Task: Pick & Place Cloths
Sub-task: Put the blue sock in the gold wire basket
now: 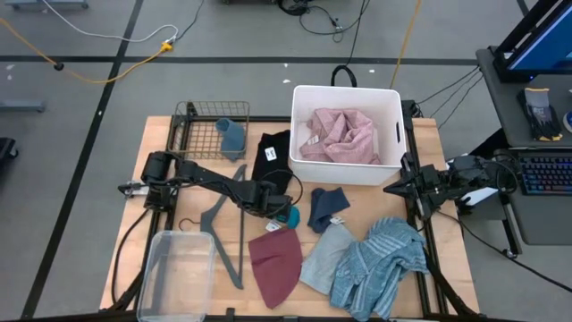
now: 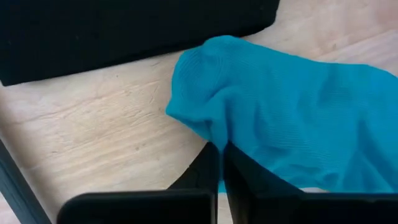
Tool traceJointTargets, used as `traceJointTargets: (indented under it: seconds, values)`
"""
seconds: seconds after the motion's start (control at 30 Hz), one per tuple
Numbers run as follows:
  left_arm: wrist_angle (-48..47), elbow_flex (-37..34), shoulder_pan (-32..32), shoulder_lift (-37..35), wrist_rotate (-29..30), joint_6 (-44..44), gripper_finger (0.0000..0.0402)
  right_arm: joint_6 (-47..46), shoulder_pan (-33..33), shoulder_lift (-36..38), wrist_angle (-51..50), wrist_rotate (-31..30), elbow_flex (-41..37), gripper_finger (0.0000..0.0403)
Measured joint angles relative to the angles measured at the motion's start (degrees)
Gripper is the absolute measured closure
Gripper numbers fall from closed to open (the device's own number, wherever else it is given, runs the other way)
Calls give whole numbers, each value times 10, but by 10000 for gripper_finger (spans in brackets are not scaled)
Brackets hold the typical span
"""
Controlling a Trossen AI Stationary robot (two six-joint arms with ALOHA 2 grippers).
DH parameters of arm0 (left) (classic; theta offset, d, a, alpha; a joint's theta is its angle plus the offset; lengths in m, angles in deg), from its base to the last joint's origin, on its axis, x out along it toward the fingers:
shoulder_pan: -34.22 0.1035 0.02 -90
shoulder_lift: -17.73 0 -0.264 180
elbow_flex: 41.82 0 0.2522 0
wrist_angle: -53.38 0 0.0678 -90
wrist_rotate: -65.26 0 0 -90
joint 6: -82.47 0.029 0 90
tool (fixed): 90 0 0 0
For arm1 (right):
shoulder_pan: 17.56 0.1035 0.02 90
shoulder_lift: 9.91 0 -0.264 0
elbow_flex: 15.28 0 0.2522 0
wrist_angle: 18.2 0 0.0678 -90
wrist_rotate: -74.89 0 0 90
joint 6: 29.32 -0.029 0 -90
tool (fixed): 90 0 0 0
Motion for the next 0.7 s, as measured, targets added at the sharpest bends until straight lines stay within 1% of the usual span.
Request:
traceJointTargets:
  seconds: [0.1,0.2,0.33,0.5,0.7]
  values:
    - [0,0,-2,0,8,0,389,0,0,0,0,0,0,399]
    - [-2,0,-2,0,7,5,397,0,0,0,0,0,0,399]
    - [-6,-1,-3,-11,3,17,397,0,0,0,0,0,0,399]
    - [-7,-2,-5,-64,0,33,399,0,0,0,0,0,0,399]
    - [-9,-1,-12,-140,33,36,400,0,0,0,0,0,0,399]
